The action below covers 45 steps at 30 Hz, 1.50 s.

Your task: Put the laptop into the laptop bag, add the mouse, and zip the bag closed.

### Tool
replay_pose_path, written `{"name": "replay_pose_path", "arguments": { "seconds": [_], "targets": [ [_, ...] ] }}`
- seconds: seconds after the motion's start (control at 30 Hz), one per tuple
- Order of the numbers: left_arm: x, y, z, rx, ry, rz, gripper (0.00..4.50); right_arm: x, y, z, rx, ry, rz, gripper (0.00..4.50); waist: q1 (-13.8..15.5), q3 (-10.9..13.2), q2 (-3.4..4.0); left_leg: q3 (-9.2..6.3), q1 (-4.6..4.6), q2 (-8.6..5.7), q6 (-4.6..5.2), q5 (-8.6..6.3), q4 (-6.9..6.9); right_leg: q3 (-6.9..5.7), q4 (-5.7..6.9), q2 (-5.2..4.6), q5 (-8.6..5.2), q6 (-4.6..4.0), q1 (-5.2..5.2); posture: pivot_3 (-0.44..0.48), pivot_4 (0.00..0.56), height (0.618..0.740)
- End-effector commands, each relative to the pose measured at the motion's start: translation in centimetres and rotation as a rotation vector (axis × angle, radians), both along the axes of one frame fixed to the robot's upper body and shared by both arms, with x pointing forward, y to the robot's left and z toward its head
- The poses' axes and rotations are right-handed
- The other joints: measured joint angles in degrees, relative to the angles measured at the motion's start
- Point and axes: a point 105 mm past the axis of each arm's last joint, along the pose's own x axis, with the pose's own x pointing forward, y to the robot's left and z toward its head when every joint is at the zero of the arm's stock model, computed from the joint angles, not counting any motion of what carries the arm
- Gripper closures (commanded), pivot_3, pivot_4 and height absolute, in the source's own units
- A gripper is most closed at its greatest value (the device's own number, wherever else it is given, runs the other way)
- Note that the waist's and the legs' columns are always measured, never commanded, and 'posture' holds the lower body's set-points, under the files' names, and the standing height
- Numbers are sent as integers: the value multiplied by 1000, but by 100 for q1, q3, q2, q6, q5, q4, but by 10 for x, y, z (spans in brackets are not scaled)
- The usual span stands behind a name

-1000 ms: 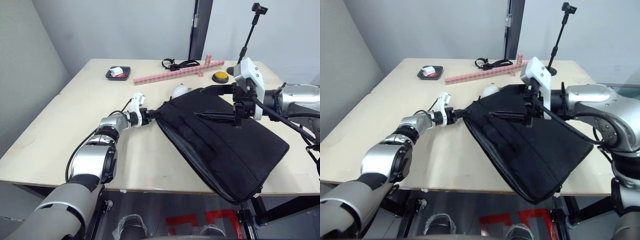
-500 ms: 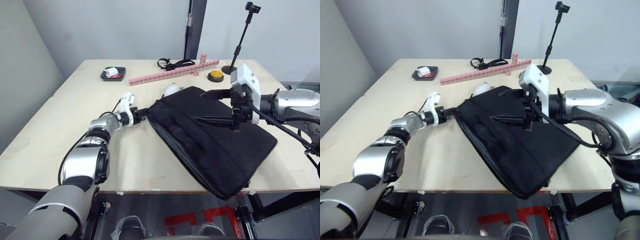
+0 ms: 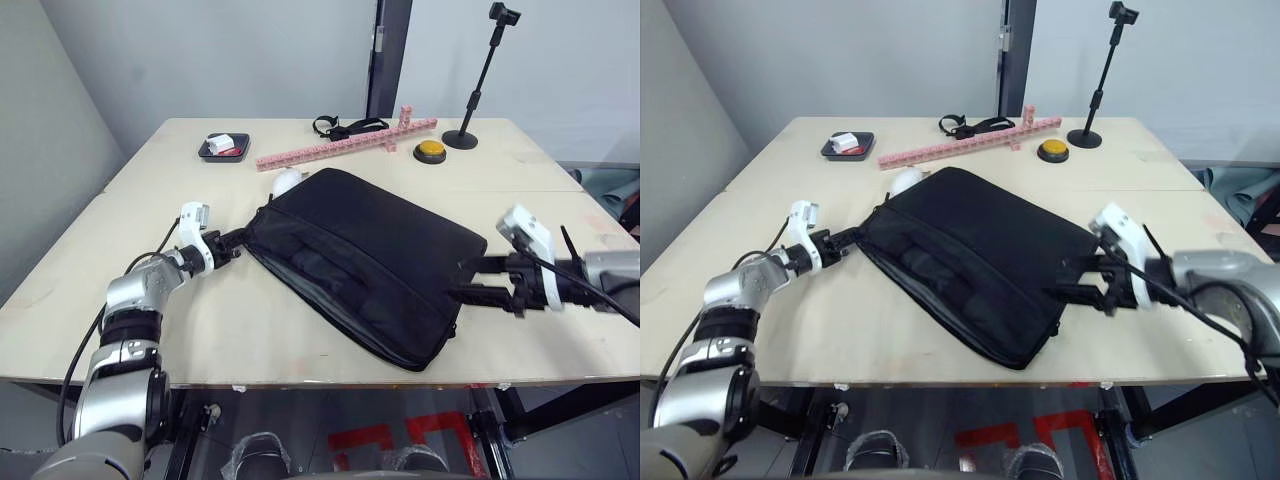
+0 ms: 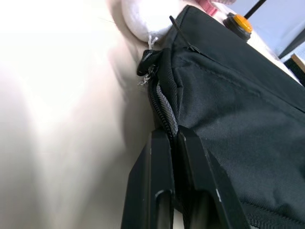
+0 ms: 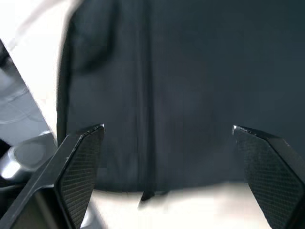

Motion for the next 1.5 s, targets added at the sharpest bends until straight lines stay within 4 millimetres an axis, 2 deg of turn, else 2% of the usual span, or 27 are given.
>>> {"name": "replay_pose_path", "arguments": {
  "seconds": [0.03, 0.13, 0.27, 0.47, 0.63, 0.73, 0.93, 1.17, 1.33, 1.5],
  "targets": [
    [-4, 0, 15, -13, -51, 19, 4468, -11, 3, -3, 26, 40, 5, 0, -7, 0, 0, 1, 1, 0, -4, -3, 0, 0, 1, 0, 0, 0, -1, 0, 150, 740],
    [-10, -2, 15, -13, -48, 24, 4468, -19, 10, -15, 100, 124, -29, 0, -20, 0, 0, 5, 9, 0, -22, -15, 1, 5, 2, -1, 0, 1, 4, 0, 150, 740],
    [-13, -2, 15, 3, -54, 30, 4468, -27, 20, -34, 118, 158, -58, 0, -8, 0, 1, 6, 8, 0, -25, -16, 1, 5, 2, -1, -1, 2, 1, 0, 150, 740],
    [-15, -3, 14, 20, -43, 20, 4468, -27, 37, -38, 226, 178, -93, 0, -13, 0, 1, 8, 9, 0, -33, -20, -3, 5, -3, -1, -1, 4, 0, 0, 150, 740],
    [-14, -2, 15, 24, -47, 19, 4500, -24, 38, -42, 224, 148, -136, 1493, -14, 1, 3, 7, 9, 0, -45, -17, -6, 5, -6, -1, -1, 20, 0, 0, 150, 740],
    [-17, -5, 15, 25, -44, 4, 4500, -23, 38, -41, 230, 146, -143, 2591, -15, 1, 3, 6, 10, 0, -55, -14, -9, 5, -5, -1, -2, 62, -1, 0, 150, 740],
    [-23, 1, 11, 38, -33, 4, 4500, -13, 30, -39, 228, 104, -195, 4449, -61, 1, 4, 6, 12, 2, -57, -17, -15, 6, -5, -1, -1, 88, 0, 0, 150, 740],
    [-48, 3, 13, 53, -18, -45, 4500, 2, 18, -40, 185, 58, -223, 4482, -73, 0, 4, 8, 12, 2, -58, -18, -19, 6, -9, -1, -1, 90, -1, 0, 150, 740],
    [-78, -7, 8, 78, 26, -122, 4500, 18, 15, -29, 191, 13, -191, 4482, -93, 0, 5, 11, 15, 3, -56, -19, -22, 6, -9, -1, -2, 91, -2, 0, 150, 740],
    [-101, -16, 6, 70, 51, -138, 4500, 24, 7, -20, 204, 12, -143, 4482, -74, 0, 5, 11, 11, 3, -51, -21, -25, 5, -12, -1, -2, 91, -3, 0, 150, 740]
  ]
}}
